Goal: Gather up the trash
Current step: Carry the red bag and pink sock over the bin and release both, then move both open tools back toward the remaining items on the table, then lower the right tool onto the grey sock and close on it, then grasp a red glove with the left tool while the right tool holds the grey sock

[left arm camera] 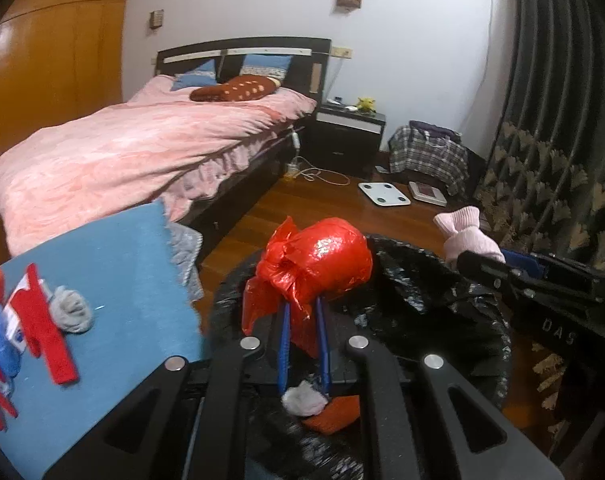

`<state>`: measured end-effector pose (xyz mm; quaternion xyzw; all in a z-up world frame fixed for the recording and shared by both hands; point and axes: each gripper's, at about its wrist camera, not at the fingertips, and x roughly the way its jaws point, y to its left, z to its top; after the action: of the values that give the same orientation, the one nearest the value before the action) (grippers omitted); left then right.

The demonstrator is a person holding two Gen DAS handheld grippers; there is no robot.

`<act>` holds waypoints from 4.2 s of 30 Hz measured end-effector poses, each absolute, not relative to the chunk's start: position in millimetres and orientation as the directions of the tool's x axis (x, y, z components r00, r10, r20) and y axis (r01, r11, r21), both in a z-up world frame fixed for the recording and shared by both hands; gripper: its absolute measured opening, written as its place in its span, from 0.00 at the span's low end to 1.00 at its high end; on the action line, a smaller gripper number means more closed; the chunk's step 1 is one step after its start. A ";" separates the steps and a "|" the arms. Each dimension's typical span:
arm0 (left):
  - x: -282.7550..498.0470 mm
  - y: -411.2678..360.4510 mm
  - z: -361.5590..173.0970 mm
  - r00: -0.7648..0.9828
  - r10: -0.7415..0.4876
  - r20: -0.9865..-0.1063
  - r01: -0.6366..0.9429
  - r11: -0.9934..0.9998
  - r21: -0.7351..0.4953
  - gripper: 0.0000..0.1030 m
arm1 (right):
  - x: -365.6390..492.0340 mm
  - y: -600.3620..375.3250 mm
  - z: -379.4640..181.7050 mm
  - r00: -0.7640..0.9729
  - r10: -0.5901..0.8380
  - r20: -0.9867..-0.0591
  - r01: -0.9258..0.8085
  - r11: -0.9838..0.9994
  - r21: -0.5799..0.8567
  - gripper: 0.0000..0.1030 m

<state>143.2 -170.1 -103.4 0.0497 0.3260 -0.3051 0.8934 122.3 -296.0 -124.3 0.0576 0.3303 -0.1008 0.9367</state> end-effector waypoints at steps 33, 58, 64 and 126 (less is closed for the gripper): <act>157.2 8.9 -100.2 0.784 -0.199 -0.588 0.211 0.976 -0.049 0.94 | 156.5 -233.6 -111.7 0.805 -0.070 -0.589 0.157 0.983 0.099 0.94; 197.1 117.2 -142.9 0.818 0.000 -0.575 -0.029 0.999 -0.041 0.94 | 319.8 -57.3 -179.0 0.730 0.118 -0.673 -0.124 0.991 0.039 0.94; 201.9 125.7 -147.0 0.825 0.003 -0.564 -0.035 0.998 -0.045 0.94 | 337.6 -33.7 -189.8 0.714 0.148 -0.685 -0.179 0.984 0.026 0.90; 264.9 42.5 -187.4 0.691 -0.147 -0.708 0.142 0.988 -0.066 0.51 | 310.5 -94.7 -182.2 0.697 0.163 -0.699 -0.095 0.986 0.135 0.38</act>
<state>264.9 42.5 -187.4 -0.0030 0.3850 -0.0785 0.9196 310.5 -94.7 -182.2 0.0442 0.3832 0.0701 0.9200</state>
